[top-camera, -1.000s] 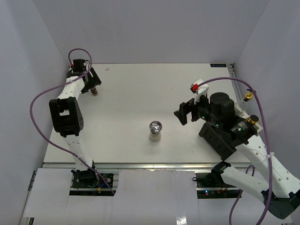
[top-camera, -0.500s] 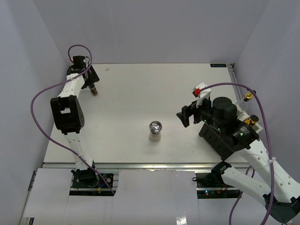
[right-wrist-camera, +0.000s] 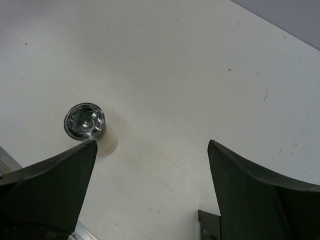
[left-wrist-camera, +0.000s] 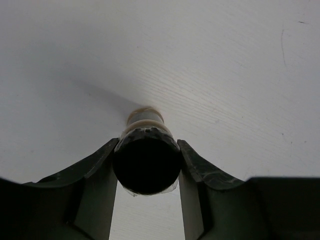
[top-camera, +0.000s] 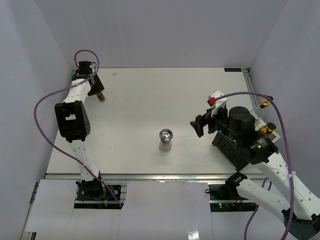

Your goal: Organize the condiment bottles

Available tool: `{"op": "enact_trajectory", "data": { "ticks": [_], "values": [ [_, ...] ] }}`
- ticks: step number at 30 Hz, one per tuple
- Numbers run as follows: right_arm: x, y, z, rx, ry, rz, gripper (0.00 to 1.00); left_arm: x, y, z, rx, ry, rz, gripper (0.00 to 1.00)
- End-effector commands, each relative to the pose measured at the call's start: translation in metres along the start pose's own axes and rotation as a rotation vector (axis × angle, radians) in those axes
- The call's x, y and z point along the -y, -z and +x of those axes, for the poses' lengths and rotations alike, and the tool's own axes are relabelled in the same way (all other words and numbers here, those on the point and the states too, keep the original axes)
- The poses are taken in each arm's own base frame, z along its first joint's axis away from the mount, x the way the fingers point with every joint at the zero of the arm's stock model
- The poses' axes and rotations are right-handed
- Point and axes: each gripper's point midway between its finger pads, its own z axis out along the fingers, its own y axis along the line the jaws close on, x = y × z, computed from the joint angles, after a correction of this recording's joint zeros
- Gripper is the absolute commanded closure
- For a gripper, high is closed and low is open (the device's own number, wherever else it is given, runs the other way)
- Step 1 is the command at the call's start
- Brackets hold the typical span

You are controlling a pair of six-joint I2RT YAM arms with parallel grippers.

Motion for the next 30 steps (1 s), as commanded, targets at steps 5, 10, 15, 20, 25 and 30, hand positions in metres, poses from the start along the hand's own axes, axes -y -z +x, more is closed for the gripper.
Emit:
{"op": "enact_trajectory", "data": {
  "ticks": [5,10,15,20,25,30],
  "values": [
    [0.002,0.009,-0.014,0.053,0.001,0.012,0.02,0.02,0.021,0.009,-0.038,-0.044,0.055,1.0],
    [-0.003,0.013,-0.009,0.044,-0.027,-0.005,0.02,0.042,0.048,0.034,-0.062,-0.097,0.071,1.0],
    [-0.012,0.016,-0.002,0.02,-0.048,-0.051,0.02,0.083,0.093,0.073,-0.065,-0.201,0.132,1.0],
    [-0.017,0.013,0.016,-0.033,-0.072,-0.069,0.02,0.108,0.144,0.114,-0.073,-0.293,0.198,1.0],
    [-0.018,0.019,0.019,-0.029,-0.093,-0.07,0.02,0.116,0.189,0.147,-0.063,-0.336,0.231,1.0],
    [-0.019,0.018,0.026,-0.044,-0.109,-0.07,0.02,0.118,0.227,0.179,-0.057,-0.345,0.283,1.0]
  ]
}}
